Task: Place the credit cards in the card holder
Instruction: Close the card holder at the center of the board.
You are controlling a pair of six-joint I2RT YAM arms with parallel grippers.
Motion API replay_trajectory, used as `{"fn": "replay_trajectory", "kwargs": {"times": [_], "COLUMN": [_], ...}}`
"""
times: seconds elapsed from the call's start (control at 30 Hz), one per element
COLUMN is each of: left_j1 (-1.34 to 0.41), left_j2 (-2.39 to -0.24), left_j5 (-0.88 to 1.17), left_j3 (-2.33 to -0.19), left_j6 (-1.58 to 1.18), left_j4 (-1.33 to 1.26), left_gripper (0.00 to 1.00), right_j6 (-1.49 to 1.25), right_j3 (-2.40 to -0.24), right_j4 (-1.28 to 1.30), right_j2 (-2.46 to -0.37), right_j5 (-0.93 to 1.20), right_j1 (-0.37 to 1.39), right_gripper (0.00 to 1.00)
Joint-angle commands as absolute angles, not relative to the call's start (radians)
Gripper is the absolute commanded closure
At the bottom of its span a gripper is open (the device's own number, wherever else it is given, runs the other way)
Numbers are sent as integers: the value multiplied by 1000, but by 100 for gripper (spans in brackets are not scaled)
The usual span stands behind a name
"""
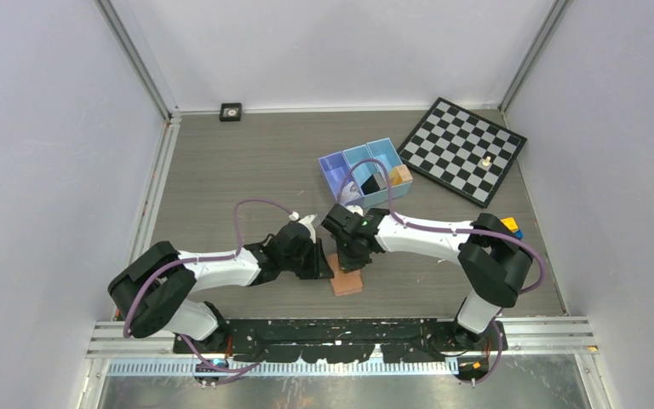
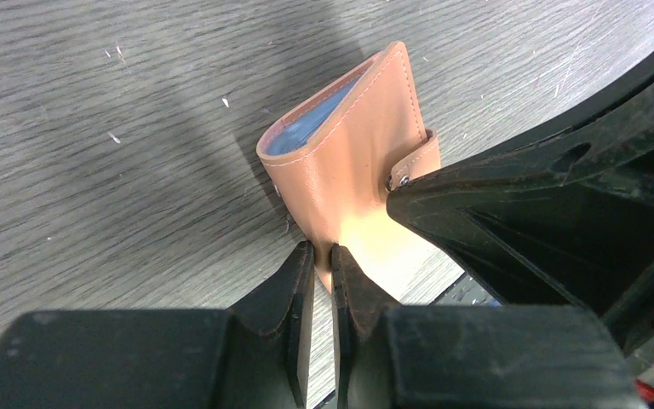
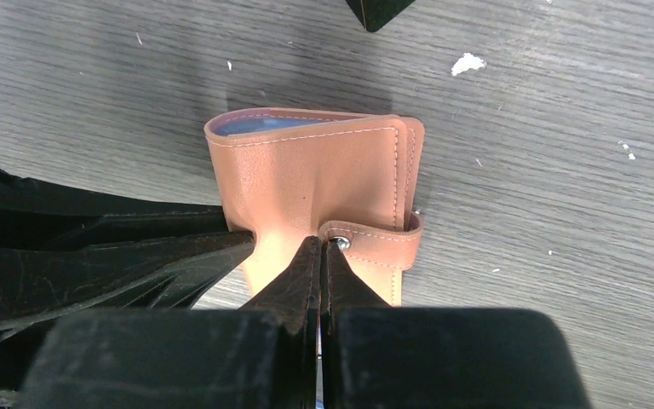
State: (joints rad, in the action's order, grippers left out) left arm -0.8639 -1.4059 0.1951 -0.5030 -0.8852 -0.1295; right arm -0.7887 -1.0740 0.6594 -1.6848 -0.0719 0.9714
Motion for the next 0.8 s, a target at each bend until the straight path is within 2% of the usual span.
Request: {"fn": "replay_trajectory", "kwargs": {"times": [0.0, 0.53, 0.77], "left_j1": [-867, -867, -867], "left_j2": [-1397, -1400, -1394], "left_j5": [194, 186, 177], "left_j3": [-538, -539, -550], "left_j6": [-871, -871, -860], "left_j4": [-118, -111, -93], "left_gripper": [87, 89, 88], "right_j6": [-807, -841, -801], "right_j3": [-1014, -911, -964], "right_j4": [582, 540, 517], "right_j2": [-1681, -1680, -1601], "right_j5": [-45, 46, 134], "right_j1": [946, 859, 842], "right_gripper": [100, 99, 99]}}
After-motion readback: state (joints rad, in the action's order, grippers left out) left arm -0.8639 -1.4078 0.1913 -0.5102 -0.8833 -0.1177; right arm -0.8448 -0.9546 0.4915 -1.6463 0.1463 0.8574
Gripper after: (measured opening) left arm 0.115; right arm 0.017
